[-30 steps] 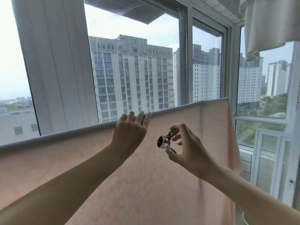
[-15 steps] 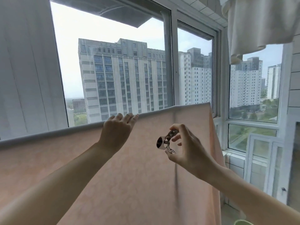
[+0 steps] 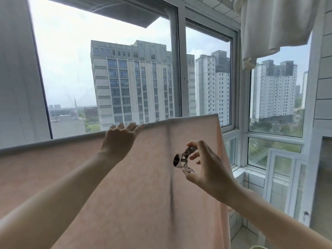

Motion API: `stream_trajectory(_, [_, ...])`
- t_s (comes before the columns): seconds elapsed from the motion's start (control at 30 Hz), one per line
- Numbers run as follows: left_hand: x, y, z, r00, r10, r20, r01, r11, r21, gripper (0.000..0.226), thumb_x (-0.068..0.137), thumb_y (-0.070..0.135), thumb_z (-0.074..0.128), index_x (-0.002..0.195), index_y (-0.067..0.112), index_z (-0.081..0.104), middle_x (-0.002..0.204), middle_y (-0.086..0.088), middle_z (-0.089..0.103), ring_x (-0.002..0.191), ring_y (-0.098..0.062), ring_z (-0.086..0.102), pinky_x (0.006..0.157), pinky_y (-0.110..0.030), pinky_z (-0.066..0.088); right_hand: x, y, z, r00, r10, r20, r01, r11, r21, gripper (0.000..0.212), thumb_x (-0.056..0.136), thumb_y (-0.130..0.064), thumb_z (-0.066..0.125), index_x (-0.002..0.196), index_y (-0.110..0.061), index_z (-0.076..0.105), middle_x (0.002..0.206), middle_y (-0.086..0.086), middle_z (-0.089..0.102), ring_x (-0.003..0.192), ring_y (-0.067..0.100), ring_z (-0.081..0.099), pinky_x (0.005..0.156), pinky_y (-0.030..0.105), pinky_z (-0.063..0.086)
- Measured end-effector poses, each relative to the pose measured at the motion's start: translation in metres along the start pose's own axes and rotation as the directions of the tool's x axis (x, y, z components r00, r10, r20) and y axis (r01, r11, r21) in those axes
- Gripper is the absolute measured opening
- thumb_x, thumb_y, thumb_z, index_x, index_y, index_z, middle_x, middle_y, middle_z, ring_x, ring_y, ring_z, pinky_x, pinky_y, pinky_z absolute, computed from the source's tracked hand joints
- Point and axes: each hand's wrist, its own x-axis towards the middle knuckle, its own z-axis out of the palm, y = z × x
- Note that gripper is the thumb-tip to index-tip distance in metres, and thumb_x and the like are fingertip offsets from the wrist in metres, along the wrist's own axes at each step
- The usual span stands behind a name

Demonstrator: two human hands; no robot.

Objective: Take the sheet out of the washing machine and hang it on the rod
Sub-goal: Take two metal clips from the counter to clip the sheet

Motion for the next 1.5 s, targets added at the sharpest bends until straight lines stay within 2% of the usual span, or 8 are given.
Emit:
stream_trajectory(0.1, [0.01, 0.01, 0.004, 1.0, -0.019, 0.02, 0.019, 1.0, 0.007, 0.065, 0.093, 0.003, 0.05, 0.15, 0.029, 0.032, 0.138, 0.0, 0.054, 0.106, -0.029, 0.062, 0.087, -0.042, 0.05, -0.004, 0.015, -0.007, 1.0, 0.002, 0.003, -0.002, 1.0, -0.012, 0.06, 0.074, -0.03, 0.079, 0.12, -0.026, 0.04, 0.11, -0.012, 0.051, 0.097, -0.005, 0.053, 0.078, 0.024, 0.05])
stream_trajectory(0.3, [0.035, 0.034, 0.018, 1.0, -0.017, 0.026, 0.017, 1.0, 0.011, 0.067, 0.094, 0.005, 0.045, 0.152, 0.031, 0.025, 0.14, 0.001, 0.051, 0.109, -0.028, 0.059, 0.088, -0.04, 0.048, 0.0, 0.044, -0.018, 1.0, 0.011, -0.005, -0.011, 0.999, -0.038, 0.061, 0.075, -0.032, 0.077, 0.121, -0.03, 0.037, 0.111, -0.016, 0.049, 0.099, -0.005, 0.051, 0.078, 0.024, 0.05])
stream_trajectory(0.57, [0.061, 0.065, 0.047, 0.979, -0.019, -0.202, 0.026, 0.999, 0.029, 0.054, 0.083, -0.002, 0.062, 0.134, 0.015, 0.058, 0.11, -0.01, 0.069, 0.078, -0.034, 0.067, 0.069, -0.043, 0.054, 0.028, 0.083, -0.027, 1.0, -0.016, 0.025, 0.018, 0.995, -0.096, 0.062, 0.078, -0.031, 0.076, 0.124, -0.031, 0.034, 0.114, -0.014, 0.049, 0.099, -0.006, 0.05, 0.08, 0.026, 0.051])
stream_trajectory(0.83, [0.088, 0.076, 0.065, 0.955, 0.02, -0.296, -0.021, 1.0, 0.0, 0.044, 0.084, 0.003, 0.07, 0.127, 0.012, 0.063, 0.101, -0.009, 0.072, 0.071, -0.028, 0.069, 0.06, -0.035, 0.055, 0.068, 0.113, -0.025, 0.998, -0.059, 0.027, 0.062, 0.992, -0.107, 0.062, 0.078, -0.029, 0.076, 0.126, -0.027, 0.036, 0.114, -0.011, 0.049, 0.096, 0.002, 0.053, 0.078, 0.031, 0.052])
stream_trajectory(1.1, [0.121, 0.096, 0.061, 0.978, -0.11, -0.176, 0.074, 0.976, -0.203, 0.028, 0.095, 0.038, 0.054, 0.11, 0.019, 0.067, 0.093, 0.003, 0.071, 0.07, -0.02, 0.069, 0.051, -0.028, 0.05, 0.111, 0.14, -0.029, 0.99, -0.138, -0.009, 0.133, 0.97, -0.204, 0.068, 0.073, -0.015, 0.08, 0.127, -0.024, 0.04, 0.119, -0.004, 0.041, 0.101, 0.016, 0.054, 0.083, 0.036, 0.052])
stream_trajectory(1.23, [0.14, 0.111, 0.058, 0.99, -0.126, -0.062, 0.111, 0.972, -0.206, 0.02, 0.096, 0.039, 0.054, 0.097, 0.022, 0.063, 0.086, 0.008, 0.066, 0.073, -0.015, 0.064, 0.054, -0.026, 0.039, 0.125, 0.15, -0.036, 0.987, -0.157, -0.022, 0.146, 0.955, -0.26, 0.07, 0.072, -0.015, 0.081, 0.13, -0.02, 0.042, 0.123, -0.003, 0.042, 0.107, 0.017, 0.052, 0.092, 0.037, 0.049])
stream_trajectory(1.33, [0.156, 0.119, 0.062, 0.989, -0.15, 0.009, 0.148, 0.961, -0.234, 0.016, 0.097, 0.028, 0.053, 0.085, 0.02, 0.056, 0.072, 0.008, 0.058, 0.063, -0.012, 0.057, 0.056, -0.028, 0.044, 0.132, 0.154, -0.04, 0.989, -0.143, -0.023, 0.132, 0.956, -0.262, 0.07, 0.075, -0.017, 0.08, 0.134, -0.02, 0.042, 0.121, -0.005, 0.047, 0.106, 0.01, 0.054, 0.091, 0.031, 0.049])
stream_trajectory(1.5, [0.169, 0.125, 0.062, 0.989, -0.124, 0.077, 0.14, 0.95, -0.279, 0.014, 0.097, 0.029, 0.052, 0.088, 0.018, 0.054, 0.07, 0.006, 0.057, 0.064, -0.014, 0.059, 0.068, -0.035, 0.055, 0.141, 0.163, -0.045, 0.987, -0.159, -0.005, 0.15, 0.937, -0.316, 0.071, 0.077, -0.026, 0.078, 0.137, -0.018, 0.041, 0.126, -0.004, 0.055, 0.115, 0.012, 0.053, 0.099, 0.034, 0.045])
